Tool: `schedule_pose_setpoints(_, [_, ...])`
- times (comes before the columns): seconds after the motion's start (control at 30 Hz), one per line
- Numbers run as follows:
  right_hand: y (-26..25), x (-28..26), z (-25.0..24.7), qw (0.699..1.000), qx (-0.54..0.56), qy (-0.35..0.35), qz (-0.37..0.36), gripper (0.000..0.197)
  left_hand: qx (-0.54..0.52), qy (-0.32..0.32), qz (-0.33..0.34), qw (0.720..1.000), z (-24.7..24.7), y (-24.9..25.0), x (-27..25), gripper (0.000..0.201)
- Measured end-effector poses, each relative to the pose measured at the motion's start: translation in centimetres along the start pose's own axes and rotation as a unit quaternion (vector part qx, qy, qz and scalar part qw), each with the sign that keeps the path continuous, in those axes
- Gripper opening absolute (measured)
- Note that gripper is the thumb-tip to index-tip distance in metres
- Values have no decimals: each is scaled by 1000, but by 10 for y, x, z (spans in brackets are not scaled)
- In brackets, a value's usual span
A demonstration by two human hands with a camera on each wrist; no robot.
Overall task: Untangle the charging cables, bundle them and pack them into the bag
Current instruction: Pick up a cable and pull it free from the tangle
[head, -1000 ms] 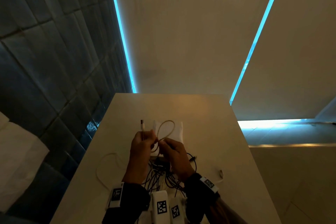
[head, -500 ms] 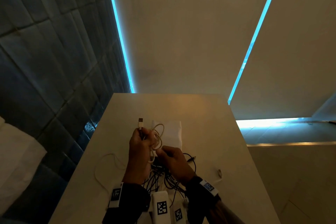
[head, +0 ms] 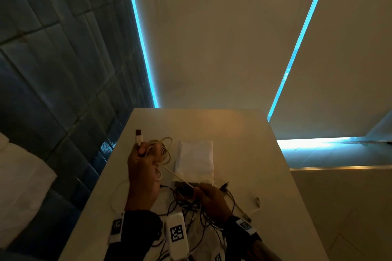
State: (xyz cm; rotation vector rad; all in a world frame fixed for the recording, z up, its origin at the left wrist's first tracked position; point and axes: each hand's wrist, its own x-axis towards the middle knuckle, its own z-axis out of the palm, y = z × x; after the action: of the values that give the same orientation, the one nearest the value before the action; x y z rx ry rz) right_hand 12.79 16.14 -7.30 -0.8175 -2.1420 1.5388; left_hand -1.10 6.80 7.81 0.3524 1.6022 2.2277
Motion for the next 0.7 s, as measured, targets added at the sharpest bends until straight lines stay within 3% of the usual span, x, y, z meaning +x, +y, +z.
schedule_pose_setpoints(0.23, [-7,2,-6,995,43,86,36,42,41,-43,-9,998,-2,1,6,42])
schedule_pose_setpoints(0.37, [-59,11,-18,985,109,134,1,26,117,-50,-36,991,2,-17,0,41])
schedule_pose_setpoints(0.5, [-118,12,-28,977,191,51,-85,23,125,-44,-45,990,9,-22,-7,37])
schedule_pose_setpoints(0.57, [-126,6,-34,981,159,14,-109,24,82,-27,-36,996,11,-16,-8,38])
schedule_pose_setpoints(0.7, [-92,-19,-67,990,34,75,-111,27,18,5,7,1000,6,1,0,39])
